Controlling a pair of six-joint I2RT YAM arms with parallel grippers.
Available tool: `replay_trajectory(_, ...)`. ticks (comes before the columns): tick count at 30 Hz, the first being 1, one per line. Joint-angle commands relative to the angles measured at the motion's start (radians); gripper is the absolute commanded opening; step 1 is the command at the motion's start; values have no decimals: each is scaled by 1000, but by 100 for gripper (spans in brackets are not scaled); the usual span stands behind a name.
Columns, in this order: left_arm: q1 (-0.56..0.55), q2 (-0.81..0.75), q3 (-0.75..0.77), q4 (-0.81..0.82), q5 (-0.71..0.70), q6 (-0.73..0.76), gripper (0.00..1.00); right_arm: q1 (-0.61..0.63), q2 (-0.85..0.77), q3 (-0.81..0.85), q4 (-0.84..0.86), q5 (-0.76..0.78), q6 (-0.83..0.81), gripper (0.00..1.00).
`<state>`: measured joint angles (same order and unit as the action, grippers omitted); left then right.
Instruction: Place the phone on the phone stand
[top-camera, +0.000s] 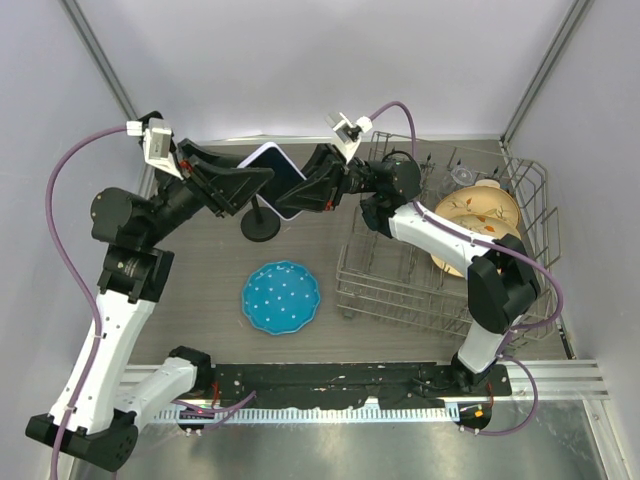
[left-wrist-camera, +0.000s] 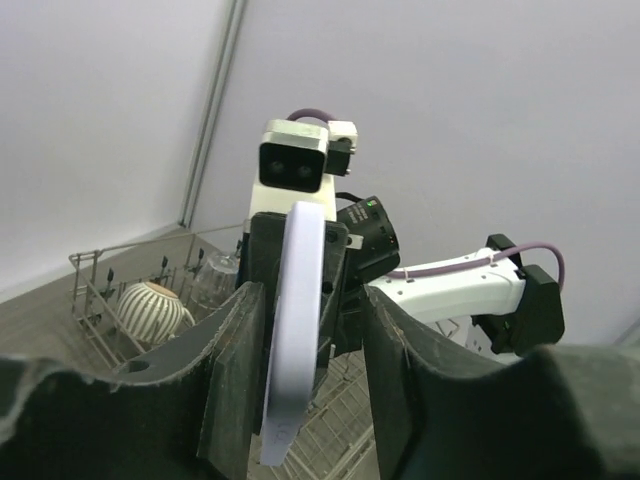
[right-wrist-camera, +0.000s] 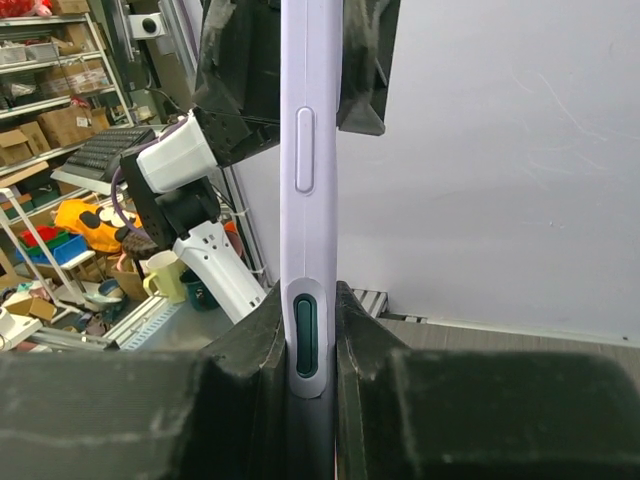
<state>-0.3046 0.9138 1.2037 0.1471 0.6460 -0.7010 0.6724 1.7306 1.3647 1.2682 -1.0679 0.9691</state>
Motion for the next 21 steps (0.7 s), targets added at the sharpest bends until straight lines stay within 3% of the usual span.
replay_trajectory(1,7,-3,39,85,76,-15,45,3,-32,31,189,31,14,1)
replay_trajectory(5,7,-4,46,77,78,-5,40,1,-34,31,188,29,14,0)
replay_trajectory(8,10,10,68,62,76,9,18,4,-32,37,183,22,11,1)
replay_trajectory(9,9,20,80,59,73,9,5,9,-32,37,171,19,8,1)
replay_trajectory(10,9,26,88,42,57,20,0,12,-34,39,157,19,-3,1)
replay_trajectory(12,9,43,132,-15,34,56,0,13,-37,48,52,31,-64,3)
replay_trajectory(13,9,48,155,-135,-52,127,0,13,-40,51,-5,37,-101,11)
replay_trajectory(14,9,51,215,-217,-109,167,0,13,-49,54,-77,51,-224,38)
replay_trajectory(15,9,56,243,-287,-181,216,0,12,-65,51,-292,77,-312,49)
replay_trajectory(16,9,51,267,-413,-256,254,0,10,-109,53,-428,206,-410,57)
replay_trajectory(17,9,45,302,-466,-452,321,0,12,-127,59,-560,294,-523,68)
replay_trajectory(18,10,39,312,-504,-554,343,0,13,-141,62,-730,410,-649,70)
replay_trajectory(19,10,14,315,-555,-641,363,0,21,-154,66,-787,662,-676,72)
replay_trajectory(20,9,2,300,-560,-849,392,0,23,-152,76,-828,806,-676,73)
replay_trajectory(21,9,-13,286,-558,-921,403,0,26,-145,79,-881,897,-650,73)
